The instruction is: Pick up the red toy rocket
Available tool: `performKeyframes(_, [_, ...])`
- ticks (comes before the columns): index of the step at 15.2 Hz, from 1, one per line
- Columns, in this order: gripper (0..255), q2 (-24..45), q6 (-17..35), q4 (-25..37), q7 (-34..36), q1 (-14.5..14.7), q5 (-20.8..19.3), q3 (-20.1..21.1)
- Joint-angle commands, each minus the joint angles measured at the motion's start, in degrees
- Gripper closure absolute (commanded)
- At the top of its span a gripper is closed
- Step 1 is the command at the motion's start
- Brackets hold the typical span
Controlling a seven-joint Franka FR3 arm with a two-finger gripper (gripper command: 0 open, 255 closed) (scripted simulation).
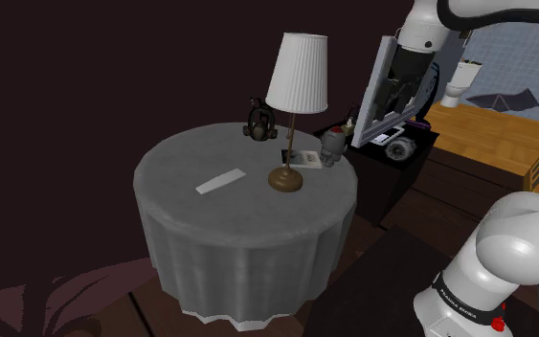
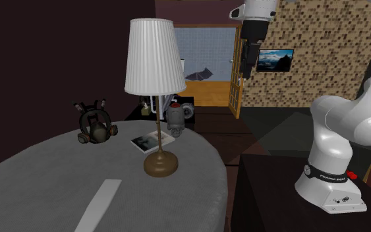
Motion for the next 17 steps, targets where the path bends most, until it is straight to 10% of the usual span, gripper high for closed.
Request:
performKeyframes(1, [0, 0.0, 0.0, 0.0, 0.0, 0.0, 0.0, 0.0])
performKeyframes(17, [0, 29.0, 23.9, 5.1, 32.3, -10.0, 2.7, 1.9])
